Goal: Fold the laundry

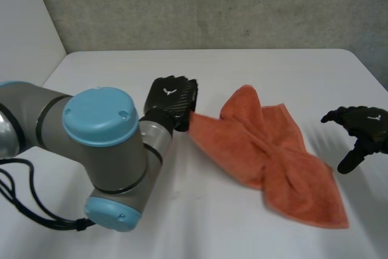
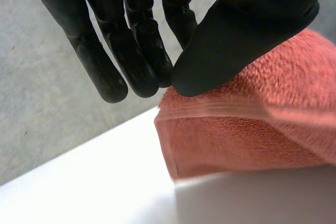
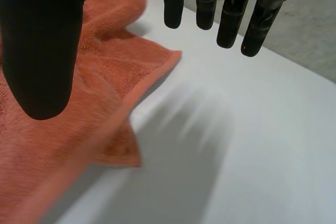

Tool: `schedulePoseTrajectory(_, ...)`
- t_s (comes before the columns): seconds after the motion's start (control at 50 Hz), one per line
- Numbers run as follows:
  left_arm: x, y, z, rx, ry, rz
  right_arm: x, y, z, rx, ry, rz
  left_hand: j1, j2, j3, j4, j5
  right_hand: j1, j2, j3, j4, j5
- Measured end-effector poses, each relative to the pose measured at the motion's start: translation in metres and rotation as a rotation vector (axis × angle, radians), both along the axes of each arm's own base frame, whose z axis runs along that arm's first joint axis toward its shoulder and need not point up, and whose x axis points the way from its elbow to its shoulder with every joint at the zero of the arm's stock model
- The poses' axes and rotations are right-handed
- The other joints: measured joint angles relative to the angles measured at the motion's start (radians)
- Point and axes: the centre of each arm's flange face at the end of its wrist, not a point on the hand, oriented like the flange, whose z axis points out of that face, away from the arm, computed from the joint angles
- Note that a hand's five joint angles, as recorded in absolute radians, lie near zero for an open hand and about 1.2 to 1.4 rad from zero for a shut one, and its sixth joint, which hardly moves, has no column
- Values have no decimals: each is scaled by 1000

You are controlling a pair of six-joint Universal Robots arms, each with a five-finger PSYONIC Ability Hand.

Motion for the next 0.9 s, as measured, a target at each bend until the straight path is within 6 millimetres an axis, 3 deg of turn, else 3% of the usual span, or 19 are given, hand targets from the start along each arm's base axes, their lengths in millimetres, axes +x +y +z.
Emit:
schedulePoseTrajectory(0.14,13,-3,-9,35,-19,28,11,-3,-22,34,-32,26,0,0,0,0,0,33,32,35,33,28)
schedulePoseTrajectory(0.16,14,-3,-9,38,-19,29,20,-4,-34,60,-55,32,0,0,0,0,0,180,202,203,195,183)
schedulePoseTrajectory(0.18,15,-3,-10,41,-19,30,23,-4,-38,70,-63,33,0,0,0,0,0,202,228,226,223,209)
schedulePoseTrajectory(0.34,17,-4,-6,36,-7,36,37,1,-48,122,-96,33,0,0,0,0,0,217,246,240,239,226)
schedulePoseTrajectory(0.62,20,-5,-4,36,9,43,64,29,-43,174,-154,98,0,0,0,0,0,146,157,149,143,152)
schedulePoseTrajectory(0.66,20,-5,-4,38,10,43,65,30,-43,176,-155,101,0,0,0,0,0,189,206,206,196,202)
schedulePoseTrajectory(0.68,20,-4,-4,42,14,44,67,31,-45,182,-157,108,0,0,0,0,0,291,331,330,311,304)
schedulePoseTrajectory(0.7,21,-4,-4,46,20,46,68,30,-46,185,-157,114,0,0,0,0,0,529,593,584,583,562)
schedulePoseTrajectory(0.74,23,-5,-3,48,29,52,69,29,-47,185,-154,117,0,0,0,0,0,675,820,801,801,783)
schedulePoseTrajectory(0.86,32,-6,11,31,70,71,70,17,-35,124,-146,117,0,0,0,0,0,718,891,891,898,864)
schedulePoseTrajectory(0.88,35,-6,20,15,88,76,70,15,-29,100,-146,117,0,1,1,0,0,718,891,891,898,864)
schedulePoseTrajectory(0.9,38,-4,33,-9,110,81,70,9,-3,13,-155,116,0,1,2,0,0,718,891,891,898,864)
